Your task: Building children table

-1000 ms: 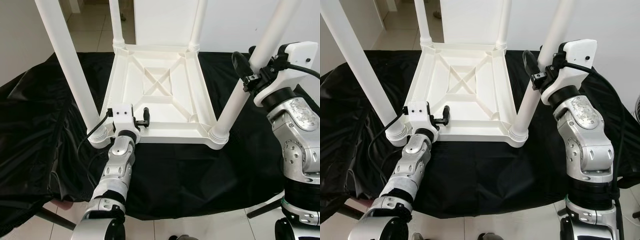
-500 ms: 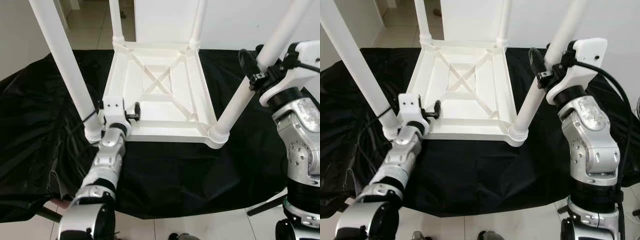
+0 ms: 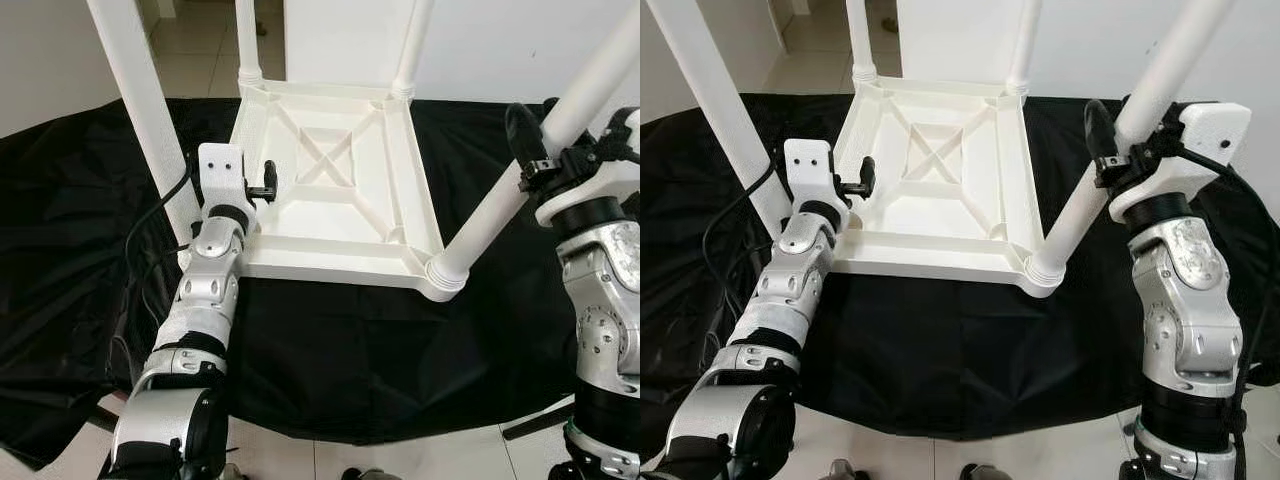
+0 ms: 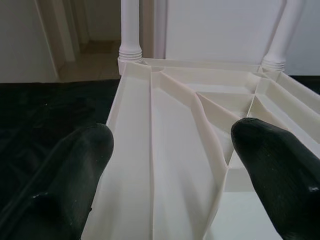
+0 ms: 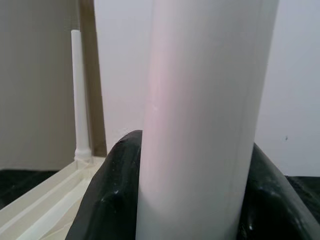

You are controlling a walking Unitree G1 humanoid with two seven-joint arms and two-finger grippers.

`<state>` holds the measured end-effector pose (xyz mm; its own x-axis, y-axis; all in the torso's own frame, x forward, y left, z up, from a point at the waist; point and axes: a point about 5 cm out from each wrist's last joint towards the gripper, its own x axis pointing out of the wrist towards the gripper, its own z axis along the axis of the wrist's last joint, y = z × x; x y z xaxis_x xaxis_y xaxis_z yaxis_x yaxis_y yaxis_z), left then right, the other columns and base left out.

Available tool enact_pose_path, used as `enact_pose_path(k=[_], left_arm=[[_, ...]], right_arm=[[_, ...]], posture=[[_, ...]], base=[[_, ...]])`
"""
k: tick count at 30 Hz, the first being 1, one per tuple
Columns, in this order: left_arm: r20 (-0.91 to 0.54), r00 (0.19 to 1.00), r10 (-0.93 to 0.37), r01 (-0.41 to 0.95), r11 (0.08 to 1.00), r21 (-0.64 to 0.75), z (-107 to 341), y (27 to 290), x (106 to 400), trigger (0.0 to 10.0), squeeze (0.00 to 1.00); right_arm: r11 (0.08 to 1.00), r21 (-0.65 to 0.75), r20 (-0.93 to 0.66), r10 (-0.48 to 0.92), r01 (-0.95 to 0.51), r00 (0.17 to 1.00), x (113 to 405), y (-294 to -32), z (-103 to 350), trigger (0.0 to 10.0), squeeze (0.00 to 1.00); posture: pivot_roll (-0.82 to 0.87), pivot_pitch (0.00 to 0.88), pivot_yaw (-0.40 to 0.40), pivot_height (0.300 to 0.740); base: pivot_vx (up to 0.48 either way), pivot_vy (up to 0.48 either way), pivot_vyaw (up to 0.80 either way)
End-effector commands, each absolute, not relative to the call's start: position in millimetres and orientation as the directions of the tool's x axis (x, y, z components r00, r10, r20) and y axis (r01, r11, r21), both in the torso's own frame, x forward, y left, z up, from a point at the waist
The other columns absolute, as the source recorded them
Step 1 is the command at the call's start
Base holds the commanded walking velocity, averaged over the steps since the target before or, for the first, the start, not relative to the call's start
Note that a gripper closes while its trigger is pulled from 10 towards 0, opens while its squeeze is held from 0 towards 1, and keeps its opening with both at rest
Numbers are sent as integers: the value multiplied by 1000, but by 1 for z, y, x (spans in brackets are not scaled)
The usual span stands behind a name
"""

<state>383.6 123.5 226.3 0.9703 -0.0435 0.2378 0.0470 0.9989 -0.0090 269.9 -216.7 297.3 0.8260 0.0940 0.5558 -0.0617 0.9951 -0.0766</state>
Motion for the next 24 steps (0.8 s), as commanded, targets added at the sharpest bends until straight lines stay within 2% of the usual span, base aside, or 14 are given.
enact_pose_path(k=[1, 13, 16, 24], left_arm=[[386, 859, 336, -311, 942, -128, 274, 176, 373, 10000, 0], [411, 853, 323, -306, 946, -108, 296, 166, 361, 10000, 0], [438, 849, 295, -301, 952, -58, 307, 168, 357, 10000, 0], [472, 844, 256, -300, 954, 20, 319, 177, 341, 10000, 0]], right_arm=[[950, 27, 475, -285, 311, 832, 257, -288, 266, 0, 0], [922, 73, 378, -377, 379, 845, 257, -311, 216, 0, 0], [913, 95, 349, -404, 397, 846, 258, -315, 200, 0, 0], [918, 113, 318, -395, 379, 862, 262, -307, 184, 0, 0]], posture=[[-39, 122, 43, 740], [-11, 119, 41, 740], [13, 116, 51, 740], [36, 117, 58, 740]], base=[[0, 0, 0], [0, 0, 0], [0, 0, 0], [0, 0, 0]])
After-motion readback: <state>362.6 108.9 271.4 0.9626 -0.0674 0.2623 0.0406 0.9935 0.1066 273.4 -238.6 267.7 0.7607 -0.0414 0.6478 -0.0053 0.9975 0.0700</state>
